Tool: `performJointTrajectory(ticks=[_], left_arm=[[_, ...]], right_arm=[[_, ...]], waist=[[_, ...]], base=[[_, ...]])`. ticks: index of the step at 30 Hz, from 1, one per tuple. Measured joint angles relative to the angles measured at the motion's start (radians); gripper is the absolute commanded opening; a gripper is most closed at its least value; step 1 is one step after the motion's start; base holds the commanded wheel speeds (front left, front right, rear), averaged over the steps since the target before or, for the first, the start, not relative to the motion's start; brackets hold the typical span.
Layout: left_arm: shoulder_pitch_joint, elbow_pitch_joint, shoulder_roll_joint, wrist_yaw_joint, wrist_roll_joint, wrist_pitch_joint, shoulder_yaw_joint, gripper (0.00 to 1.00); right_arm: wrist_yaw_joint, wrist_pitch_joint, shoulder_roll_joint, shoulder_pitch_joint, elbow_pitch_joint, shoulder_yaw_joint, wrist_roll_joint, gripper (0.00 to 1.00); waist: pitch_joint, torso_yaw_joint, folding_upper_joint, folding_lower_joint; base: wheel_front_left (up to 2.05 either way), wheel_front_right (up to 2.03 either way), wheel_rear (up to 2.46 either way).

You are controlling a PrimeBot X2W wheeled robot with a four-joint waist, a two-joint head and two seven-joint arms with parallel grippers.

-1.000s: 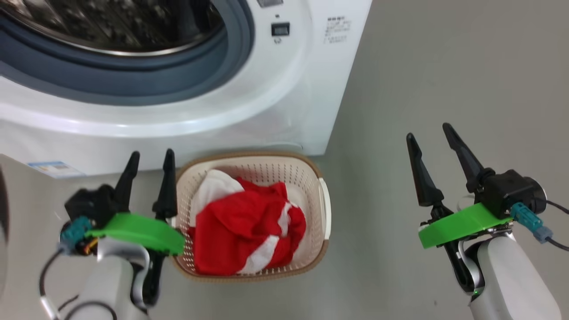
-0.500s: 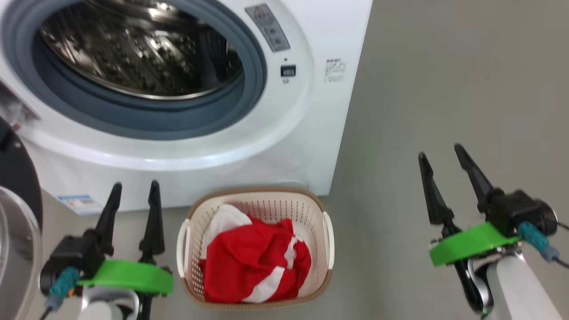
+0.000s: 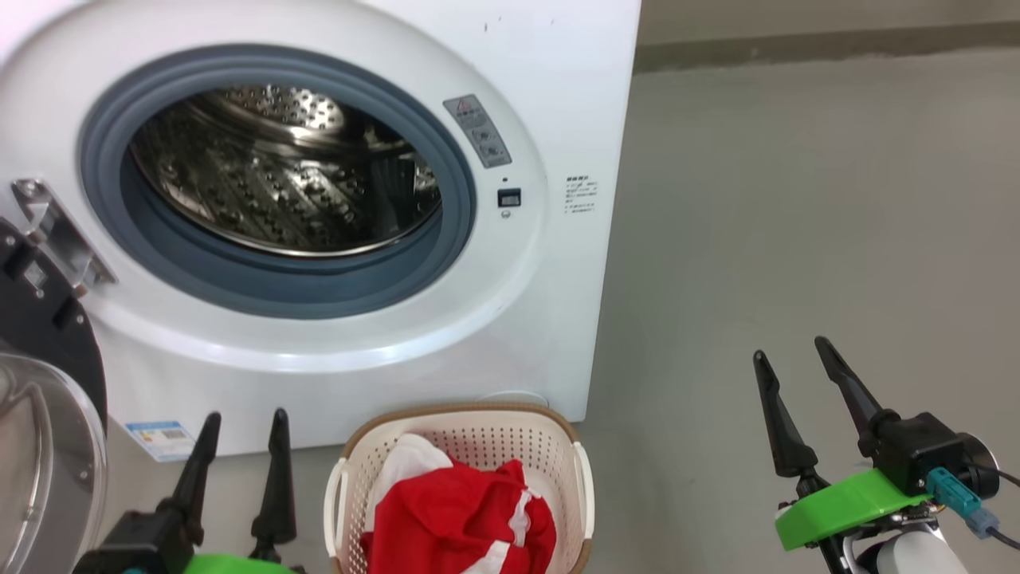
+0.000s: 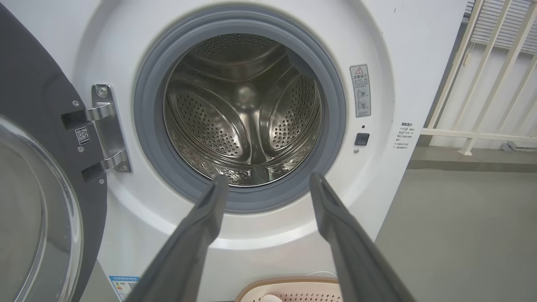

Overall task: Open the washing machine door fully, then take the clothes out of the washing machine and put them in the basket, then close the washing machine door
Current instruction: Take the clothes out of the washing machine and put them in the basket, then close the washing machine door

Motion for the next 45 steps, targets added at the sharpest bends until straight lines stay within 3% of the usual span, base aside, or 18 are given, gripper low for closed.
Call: performJointTrajectory(ticks=[20,45], left_arm=[[0.060,-0.045,0.018,0.032,0.007,0.023,-0.010,1.00],[0.060,-0.076,0.032,0.032,-0.001,0.030,-0.037,1.00]], right_arm=[[0.000,0.000,0.001,0.030,-0.024,0.011,-0.010,1.00],[0.000,0.000,0.001,0.039,-0.024,0.007,-0.010,1.00]], waist=[[-0.035,-0.010,0.0000,0.0000],[-0.014,-0.007,0.0000,0.0000]], base=[[-0.10,0.10,0.00],[-1.15,1.15,0.00]])
